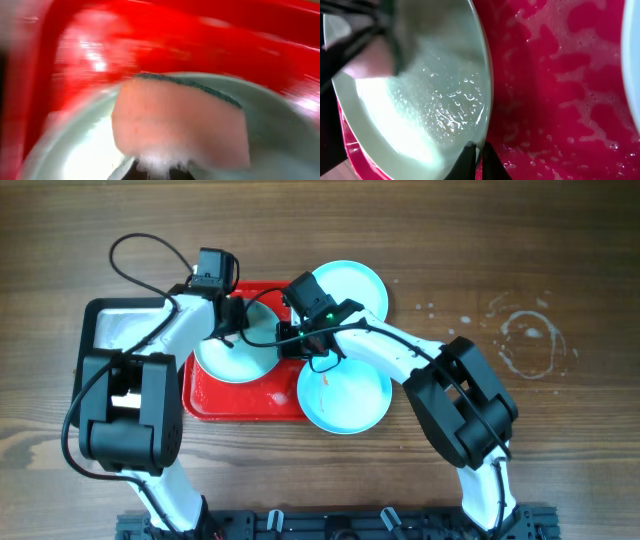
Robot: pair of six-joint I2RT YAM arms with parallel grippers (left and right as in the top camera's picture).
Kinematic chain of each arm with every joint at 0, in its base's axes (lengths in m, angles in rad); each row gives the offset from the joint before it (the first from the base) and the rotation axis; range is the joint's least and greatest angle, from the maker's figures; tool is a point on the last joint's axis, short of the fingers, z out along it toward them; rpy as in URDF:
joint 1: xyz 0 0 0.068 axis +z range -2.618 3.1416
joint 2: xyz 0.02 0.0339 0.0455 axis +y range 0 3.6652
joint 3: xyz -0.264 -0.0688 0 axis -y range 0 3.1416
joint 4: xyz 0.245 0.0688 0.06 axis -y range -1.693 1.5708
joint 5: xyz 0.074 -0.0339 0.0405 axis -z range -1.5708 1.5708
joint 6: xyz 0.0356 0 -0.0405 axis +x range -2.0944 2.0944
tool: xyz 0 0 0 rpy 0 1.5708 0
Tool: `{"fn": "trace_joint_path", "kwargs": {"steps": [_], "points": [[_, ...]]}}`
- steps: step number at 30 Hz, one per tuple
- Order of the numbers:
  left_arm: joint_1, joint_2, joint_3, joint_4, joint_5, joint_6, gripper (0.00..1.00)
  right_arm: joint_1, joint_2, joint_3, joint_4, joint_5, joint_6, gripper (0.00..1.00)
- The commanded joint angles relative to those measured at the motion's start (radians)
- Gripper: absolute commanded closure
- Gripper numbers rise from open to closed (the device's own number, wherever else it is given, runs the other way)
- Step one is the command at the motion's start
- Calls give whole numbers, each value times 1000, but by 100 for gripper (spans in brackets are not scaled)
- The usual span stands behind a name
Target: Clean dirty plates on tray and stack at the side
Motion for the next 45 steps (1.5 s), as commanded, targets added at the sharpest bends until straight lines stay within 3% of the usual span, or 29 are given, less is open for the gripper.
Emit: {"fn": "trace_joint_path", "kwargs": {"steps": [1, 5, 10, 12, 16, 19, 22, 29, 39, 41, 42, 44, 45], "points": [[-26, 59, -38, -23, 474, 135, 96, 11, 26, -2, -8, 18, -26, 96], [-26, 58, -34, -100, 508, 135, 96, 11, 26, -2, -9, 16, -26, 96], [27, 58, 16, -322, 490, 134, 96, 10, 26, -2, -9, 6, -26, 96], [68, 58, 64, -438, 433, 130, 96, 10, 26, -2, -9, -9, -26, 96], [145, 56, 219, -667, 159, 51, 96, -8, 26, -2, -9, -34, -24, 96], [185, 40, 349, -760, 130, 51, 96, -23, 18, -2, -17, -37, -27, 96], [215, -2, 435, -779, 126, 51, 96, -34, -34, -1, -42, -27, -80, 95], [265, -50, 452, -772, 124, 51, 96, -25, -210, -1, -148, 283, -186, 96], [265, -50, 452, -771, 124, 51, 96, 44, -140, -8, -149, 257, -148, 95], [265, -50, 452, -771, 124, 51, 96, 43, -125, -8, -172, 288, -97, 83], [264, -50, 452, -771, 124, 51, 96, 43, -123, -8, -175, 291, -97, 67], [265, -50, 452, -771, 124, 51, 96, 44, -123, -9, -175, 314, -89, 44], [265, -50, 452, -771, 124, 51, 96, 44, -123, -9, -176, 329, -73, 39]]}}
